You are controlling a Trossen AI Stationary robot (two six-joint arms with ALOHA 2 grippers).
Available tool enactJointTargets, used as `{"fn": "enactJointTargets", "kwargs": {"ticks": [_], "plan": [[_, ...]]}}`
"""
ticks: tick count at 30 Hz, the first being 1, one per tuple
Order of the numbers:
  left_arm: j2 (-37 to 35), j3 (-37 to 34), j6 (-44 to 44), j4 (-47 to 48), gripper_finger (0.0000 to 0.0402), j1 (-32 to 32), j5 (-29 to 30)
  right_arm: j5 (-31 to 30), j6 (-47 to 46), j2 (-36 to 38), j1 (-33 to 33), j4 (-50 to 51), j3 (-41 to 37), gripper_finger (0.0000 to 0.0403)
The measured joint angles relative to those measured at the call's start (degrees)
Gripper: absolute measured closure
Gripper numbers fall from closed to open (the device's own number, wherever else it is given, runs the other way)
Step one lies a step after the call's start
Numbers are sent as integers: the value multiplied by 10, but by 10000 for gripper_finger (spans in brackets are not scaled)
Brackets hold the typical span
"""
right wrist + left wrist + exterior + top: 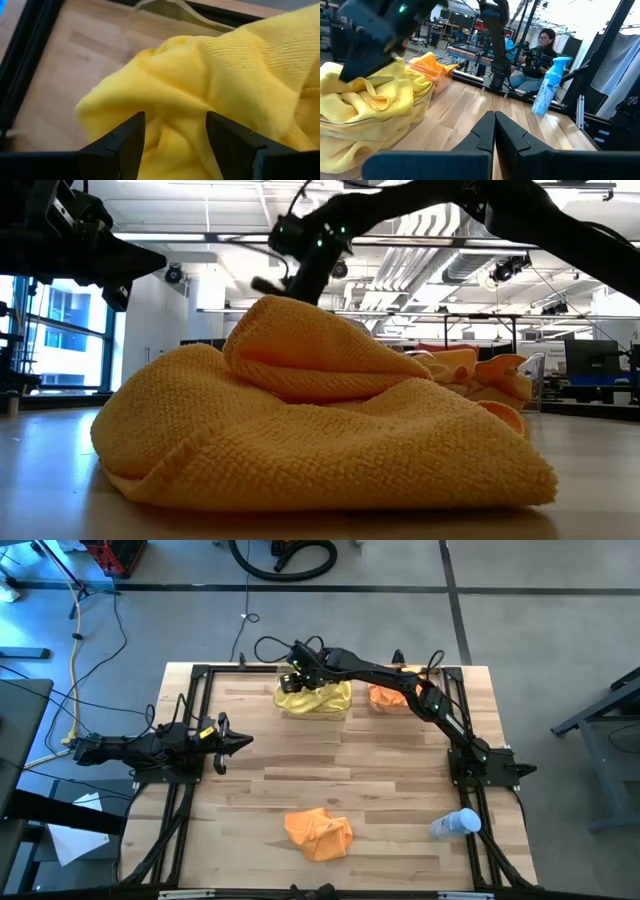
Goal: Sort microfiber towel by color & place in baskets
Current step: Put the yellow microfiber cloth into the left transparent bin
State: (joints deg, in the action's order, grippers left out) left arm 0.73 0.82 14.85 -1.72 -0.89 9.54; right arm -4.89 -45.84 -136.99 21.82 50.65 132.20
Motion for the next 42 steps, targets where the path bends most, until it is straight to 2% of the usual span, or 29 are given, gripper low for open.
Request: {"fn": "enactJointTargets", "kwargs": {"ticks": [2,6,12,19,27,42], "plan": [[0,0,0,0,401,0,0,0,15,0,-3,30,28,198],[0,0,0,0,401,0,0,1,24,32,-8,23,6,198],[0,0,0,0,401,0,0,-8,4,54,-13,69,6,198],[0,0,0,0,401,0,0,-3,-20,6,-5,112,3,199],[0,0,0,0,401,0,0,59,-50,-60,7,96,5,199],[0,0,0,0,401,0,0,89,-31,-55,12,105,12,199]]}}
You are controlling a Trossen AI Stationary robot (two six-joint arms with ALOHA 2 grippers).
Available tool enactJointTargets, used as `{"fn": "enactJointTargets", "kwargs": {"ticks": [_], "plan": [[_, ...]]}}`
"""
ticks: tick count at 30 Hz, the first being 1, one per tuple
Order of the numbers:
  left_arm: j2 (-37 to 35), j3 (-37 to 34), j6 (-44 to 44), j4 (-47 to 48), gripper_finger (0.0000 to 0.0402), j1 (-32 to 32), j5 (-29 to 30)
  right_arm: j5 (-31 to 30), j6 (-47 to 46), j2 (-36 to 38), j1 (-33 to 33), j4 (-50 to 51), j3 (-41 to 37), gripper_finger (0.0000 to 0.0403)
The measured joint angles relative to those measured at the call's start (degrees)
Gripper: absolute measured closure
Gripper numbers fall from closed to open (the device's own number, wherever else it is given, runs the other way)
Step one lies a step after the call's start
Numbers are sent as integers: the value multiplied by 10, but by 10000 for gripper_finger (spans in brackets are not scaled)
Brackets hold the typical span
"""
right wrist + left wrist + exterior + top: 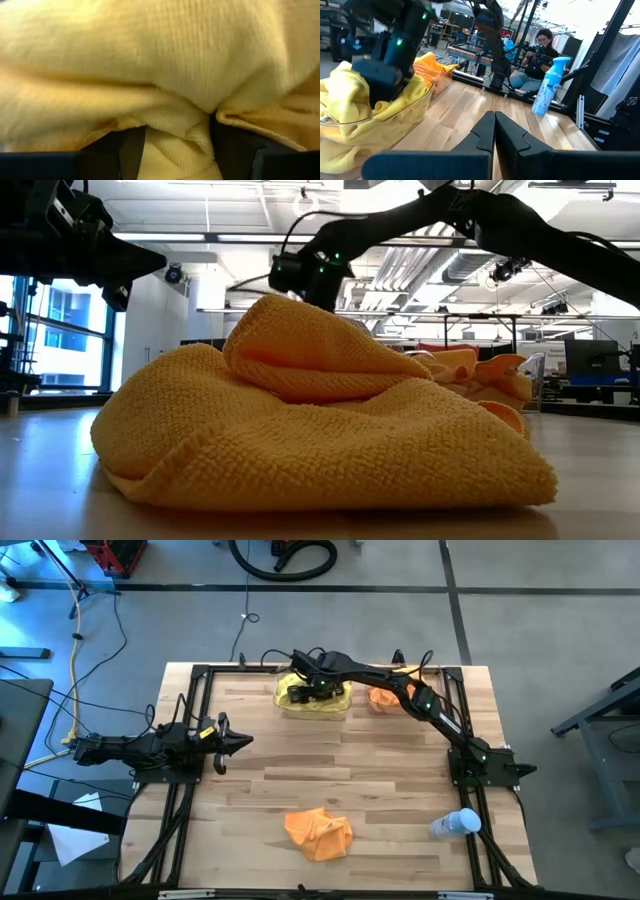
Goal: Sort microfiber towel by color & place in baskets
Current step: Put the yellow microfiber cloth into the left transparent bin
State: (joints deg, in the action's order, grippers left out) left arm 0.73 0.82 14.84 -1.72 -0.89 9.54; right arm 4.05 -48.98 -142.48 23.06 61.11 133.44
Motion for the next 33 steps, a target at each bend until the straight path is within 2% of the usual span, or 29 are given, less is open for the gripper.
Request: {"fn": "enactJointTargets", "kwargs": {"ticks": [4,9,13,16,23,30,33], "plan": [[0,0,0,0,401,0,0,-27,-1,33,-8,-8,7,199],[0,0,0,0,401,0,0,-89,-6,83,-23,-22,8,199],[0,0,0,0,401,0,0,-149,11,98,-38,-86,8,199],[0,0,0,0,401,0,0,-166,14,89,-44,-143,5,199],[0,0,0,0,401,0,0,-169,-39,21,-27,-172,-4,199],[0,0,0,0,401,0,0,-80,-62,-25,-8,-170,-2,199],[0,0,0,0,401,0,0,-76,-62,-26,-6,-175,-1,199]]}}
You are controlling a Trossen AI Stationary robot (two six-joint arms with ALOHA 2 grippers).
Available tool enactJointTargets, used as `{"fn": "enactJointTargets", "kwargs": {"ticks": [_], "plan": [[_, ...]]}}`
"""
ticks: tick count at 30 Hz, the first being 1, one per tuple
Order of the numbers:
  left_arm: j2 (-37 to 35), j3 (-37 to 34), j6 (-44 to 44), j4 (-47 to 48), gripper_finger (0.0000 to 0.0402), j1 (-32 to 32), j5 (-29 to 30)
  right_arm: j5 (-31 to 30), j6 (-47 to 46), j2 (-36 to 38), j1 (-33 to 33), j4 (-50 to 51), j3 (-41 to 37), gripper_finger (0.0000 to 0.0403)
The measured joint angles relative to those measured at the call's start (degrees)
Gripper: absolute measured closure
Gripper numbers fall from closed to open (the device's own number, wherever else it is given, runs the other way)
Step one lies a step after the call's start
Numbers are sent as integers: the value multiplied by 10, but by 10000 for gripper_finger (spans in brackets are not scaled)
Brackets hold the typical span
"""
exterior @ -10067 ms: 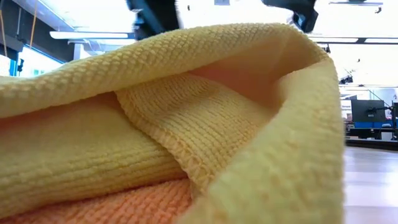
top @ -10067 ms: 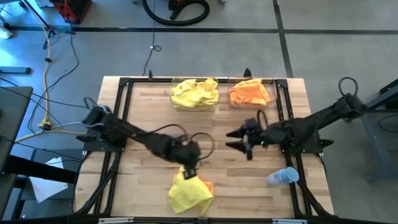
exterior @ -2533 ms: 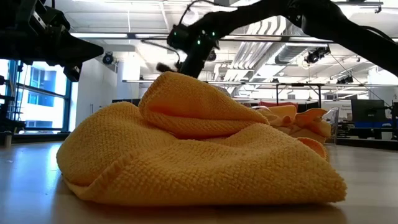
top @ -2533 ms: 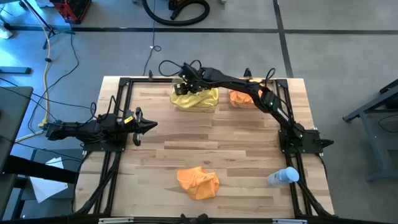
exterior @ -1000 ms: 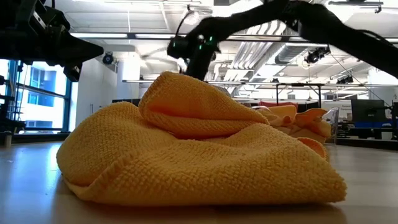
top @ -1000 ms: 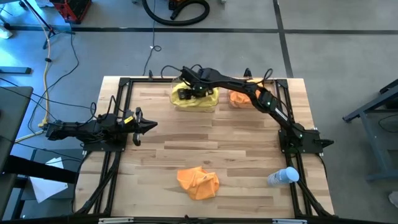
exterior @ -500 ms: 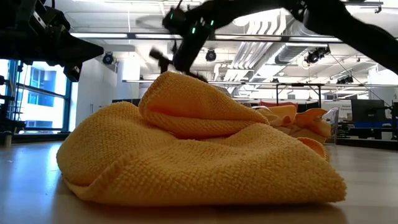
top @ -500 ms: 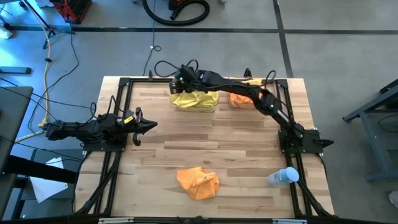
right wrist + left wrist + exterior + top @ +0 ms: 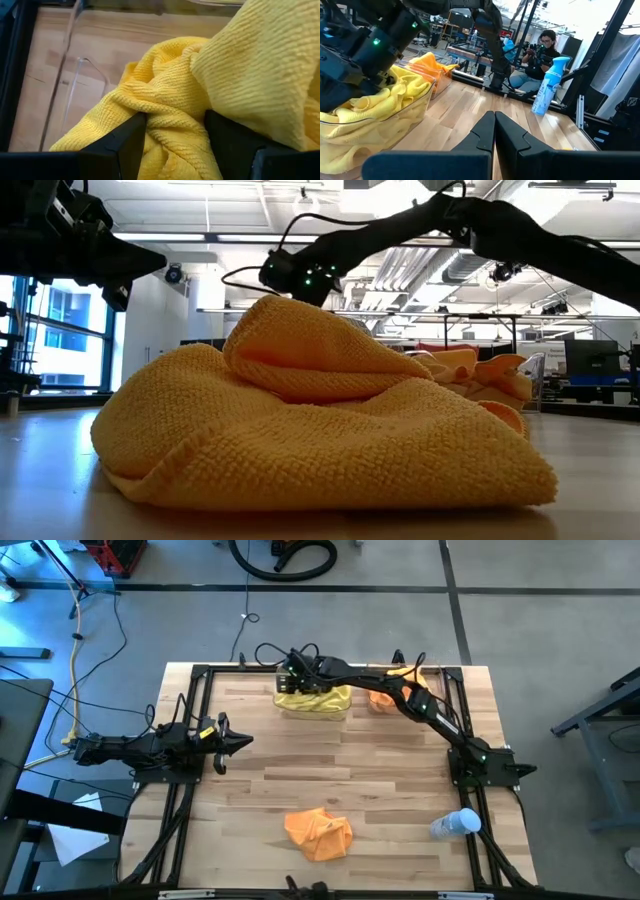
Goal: Sort microfiber towel by color & place in baskets
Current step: Put the yellow microfiber cloth into the left transparent bin, then put the orange microfiber cloth into the right transparent bin
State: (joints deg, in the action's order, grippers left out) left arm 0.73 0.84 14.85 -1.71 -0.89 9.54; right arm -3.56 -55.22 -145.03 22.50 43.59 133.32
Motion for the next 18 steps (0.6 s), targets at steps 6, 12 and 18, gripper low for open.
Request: {"fn": "enactJointTargets", "kwargs": {"ticks": [6,12,18], "plan": [[0,0,0,0,402,0,0,2,-3,28,-2,1,-1,199],[0,0,0,0,401,0,0,-27,21,82,-21,26,-1,199],[0,0,0,0,402,0,0,-68,98,146,-51,59,-1,199]]}}
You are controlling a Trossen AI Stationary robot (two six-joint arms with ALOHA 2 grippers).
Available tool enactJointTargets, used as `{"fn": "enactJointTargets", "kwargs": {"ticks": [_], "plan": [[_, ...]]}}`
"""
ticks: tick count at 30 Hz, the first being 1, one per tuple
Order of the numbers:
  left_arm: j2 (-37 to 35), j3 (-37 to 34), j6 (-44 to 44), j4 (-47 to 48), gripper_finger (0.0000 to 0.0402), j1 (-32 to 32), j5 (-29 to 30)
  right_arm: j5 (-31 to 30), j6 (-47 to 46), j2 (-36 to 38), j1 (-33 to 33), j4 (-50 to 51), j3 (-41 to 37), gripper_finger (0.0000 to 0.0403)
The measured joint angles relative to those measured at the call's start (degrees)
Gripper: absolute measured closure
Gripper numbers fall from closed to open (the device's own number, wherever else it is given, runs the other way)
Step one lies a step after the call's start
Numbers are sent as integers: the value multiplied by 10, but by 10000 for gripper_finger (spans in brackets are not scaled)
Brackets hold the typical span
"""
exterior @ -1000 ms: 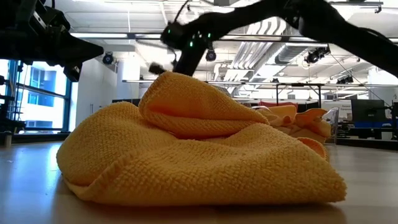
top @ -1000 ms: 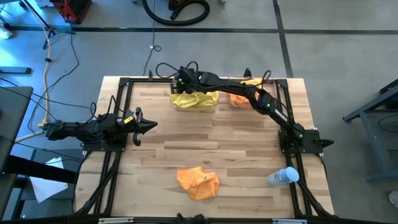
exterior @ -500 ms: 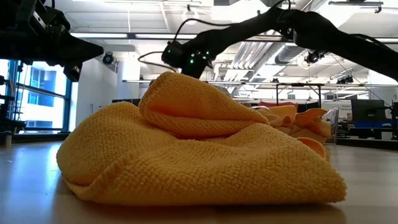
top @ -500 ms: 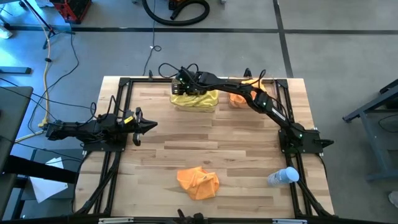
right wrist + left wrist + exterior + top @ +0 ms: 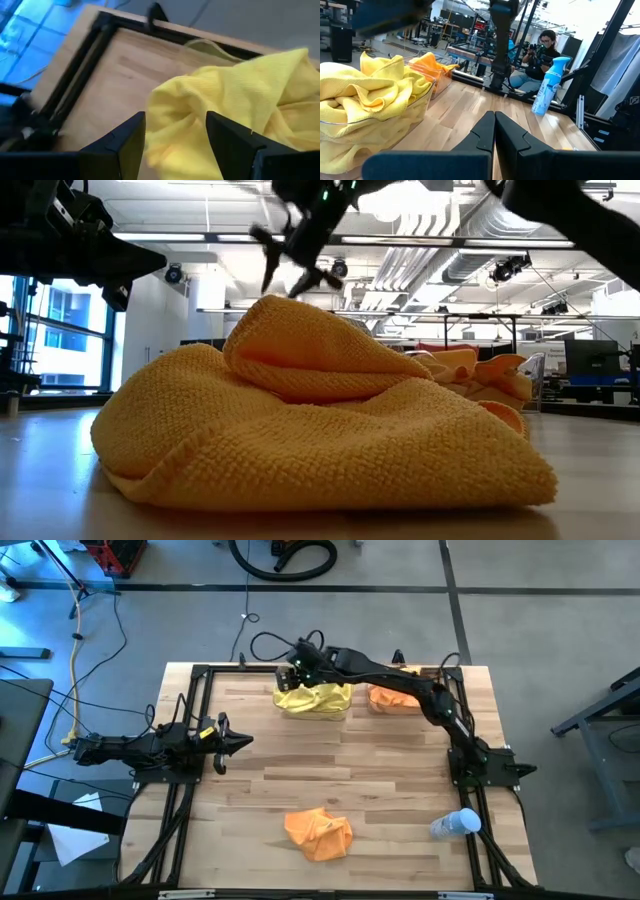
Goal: Sort microfiber towel by color & place in baskets
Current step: Put the orange microfiber cloth into the right transparent bin
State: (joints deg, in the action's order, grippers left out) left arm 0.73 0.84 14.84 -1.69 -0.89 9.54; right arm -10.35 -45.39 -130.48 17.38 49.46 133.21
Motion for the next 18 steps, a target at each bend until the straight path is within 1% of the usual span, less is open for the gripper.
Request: {"fn": "enactJointTargets", "kwargs": {"ticks": [4,8,14,18], "plan": [[0,0,0,0,401,0,0,-22,33,38,-51,39,0,199],[0,0,0,0,402,0,0,-60,49,49,-125,94,0,199],[0,0,0,0,401,0,0,-62,41,46,-245,202,0,199],[0,0,0,0,402,0,0,-60,19,43,-316,223,0,199]]}}
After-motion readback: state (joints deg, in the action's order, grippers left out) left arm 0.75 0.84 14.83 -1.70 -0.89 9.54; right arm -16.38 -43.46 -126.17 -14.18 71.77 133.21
